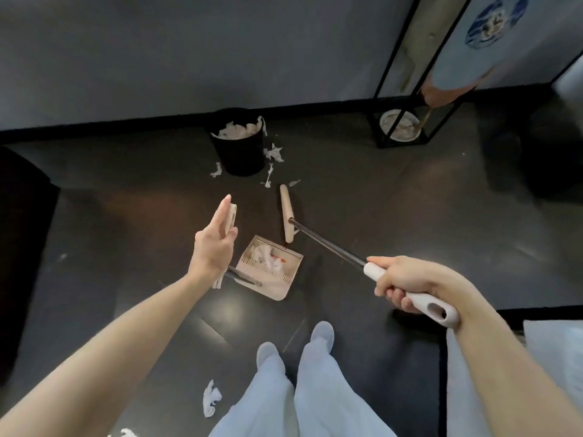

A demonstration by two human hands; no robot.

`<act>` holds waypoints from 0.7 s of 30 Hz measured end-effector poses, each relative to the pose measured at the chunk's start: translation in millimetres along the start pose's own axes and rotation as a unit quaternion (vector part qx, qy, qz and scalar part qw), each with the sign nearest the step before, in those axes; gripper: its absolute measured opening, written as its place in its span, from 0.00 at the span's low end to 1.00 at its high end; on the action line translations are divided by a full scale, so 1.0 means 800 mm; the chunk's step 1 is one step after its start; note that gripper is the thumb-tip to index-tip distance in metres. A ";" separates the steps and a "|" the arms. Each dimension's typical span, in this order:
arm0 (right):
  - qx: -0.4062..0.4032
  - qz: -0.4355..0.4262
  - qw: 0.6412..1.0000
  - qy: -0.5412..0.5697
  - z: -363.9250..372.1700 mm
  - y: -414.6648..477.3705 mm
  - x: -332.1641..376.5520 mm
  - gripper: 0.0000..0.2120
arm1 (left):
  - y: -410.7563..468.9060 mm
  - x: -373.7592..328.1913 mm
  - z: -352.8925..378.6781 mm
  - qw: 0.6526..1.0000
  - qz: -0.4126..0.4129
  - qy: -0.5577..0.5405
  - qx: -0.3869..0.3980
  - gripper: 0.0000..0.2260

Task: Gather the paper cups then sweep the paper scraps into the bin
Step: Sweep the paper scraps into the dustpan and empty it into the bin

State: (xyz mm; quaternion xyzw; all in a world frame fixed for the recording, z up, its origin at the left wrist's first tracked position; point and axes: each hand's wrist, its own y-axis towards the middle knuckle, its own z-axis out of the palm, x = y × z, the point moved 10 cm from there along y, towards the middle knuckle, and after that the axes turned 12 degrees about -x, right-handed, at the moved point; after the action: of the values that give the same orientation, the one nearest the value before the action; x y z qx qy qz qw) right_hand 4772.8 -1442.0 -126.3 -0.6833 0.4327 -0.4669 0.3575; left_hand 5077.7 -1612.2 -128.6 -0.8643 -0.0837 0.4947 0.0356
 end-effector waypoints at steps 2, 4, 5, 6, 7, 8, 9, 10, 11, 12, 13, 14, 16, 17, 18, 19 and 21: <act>-0.013 -0.013 1.000 -0.006 -0.008 0.016 0.025 0.35 | 0.008 0.008 -0.003 1.000 -0.008 -0.006 -0.002 0.28; -0.028 -0.036 0.998 -0.050 -0.009 0.037 0.053 0.36 | 0.017 0.015 -0.002 1.000 -0.015 -0.003 -0.001 0.28; -0.038 -0.047 0.995 -0.083 -0.008 0.049 0.066 0.36 | 0.022 0.018 -0.001 1.000 -0.020 0.001 -0.002 0.28; -0.050 -0.061 0.989 -0.126 -0.005 0.059 0.079 0.36 | 0.028 0.021 -0.001 1.000 -0.026 0.004 -0.006 0.28; -0.062 -0.082 0.979 -0.177 0.000 0.067 0.092 0.36 | 0.034 0.024 0.000 0.999 -0.031 0.004 -0.008 0.28; -0.073 -0.106 0.963 -0.238 0.006 0.072 0.103 0.36 | 0.038 0.025 0.000 0.999 -0.035 0.002 -0.011 0.28; -0.085 -0.125 0.943 -0.298 0.013 0.077 0.110 0.36 | 0.044 0.024 0.001 0.999 -0.035 0.000 -0.014 0.28; -0.093 -0.130 0.927 -0.340 0.021 0.081 0.113 0.37 | 0.050 0.024 0.002 0.999 -0.033 0.002 -0.016 0.28; -0.090 -0.124 0.919 -0.363 0.030 0.087 0.110 0.38 | 0.055 0.023 0.003 0.999 -0.032 0.003 -0.019 0.28; -0.075 -0.113 0.920 -0.367 0.042 0.091 0.104 0.37 | 0.060 0.021 0.003 0.999 -0.030 0.003 -0.021 0.28; -0.057 -0.105 0.925 -0.361 0.055 0.094 0.097 0.34 | 0.064 0.020 0.002 0.999 -0.028 0.004 -0.023 0.28; -0.040 -0.096 0.930 -0.352 0.067 0.093 0.091 0.31 | 0.067 0.020 0.000 0.999 -0.029 0.010 -0.027 0.29; -0.013 -0.086 0.936 -0.340 0.088 0.088 0.076 0.29 | 0.069 0.024 -0.007 0.999 -0.030 0.019 -0.037 0.29; -0.003 -0.083 0.942 -0.326 0.097 0.082 0.068 0.29 | 0.067 0.024 -0.009 0.999 -0.028 0.017 -0.038 0.29; 0.010 -0.077 0.951 -0.300 0.105 0.075 0.061 0.29 | 0.062 0.024 -0.011 0.999 -0.025 0.011 -0.037 0.28; 0.020 -0.065 0.964 -0.257 0.110 0.068 0.053 0.30 | 0.055 0.024 -0.013 0.999 -0.021 0.004 -0.036 0.28; 0.024 -0.027 0.988 -0.151 0.112 0.050 0.038 0.29 | 0.037 0.025 -0.021 0.999 -0.012 -0.002 -0.040 0.28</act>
State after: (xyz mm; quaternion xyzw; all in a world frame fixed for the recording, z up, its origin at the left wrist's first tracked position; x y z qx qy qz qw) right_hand 4853.1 -1477.4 -179.9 -0.7484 0.3438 -0.3780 0.4229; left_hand 5105.5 -1637.3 -141.3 -0.8631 -0.1136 0.4921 0.0071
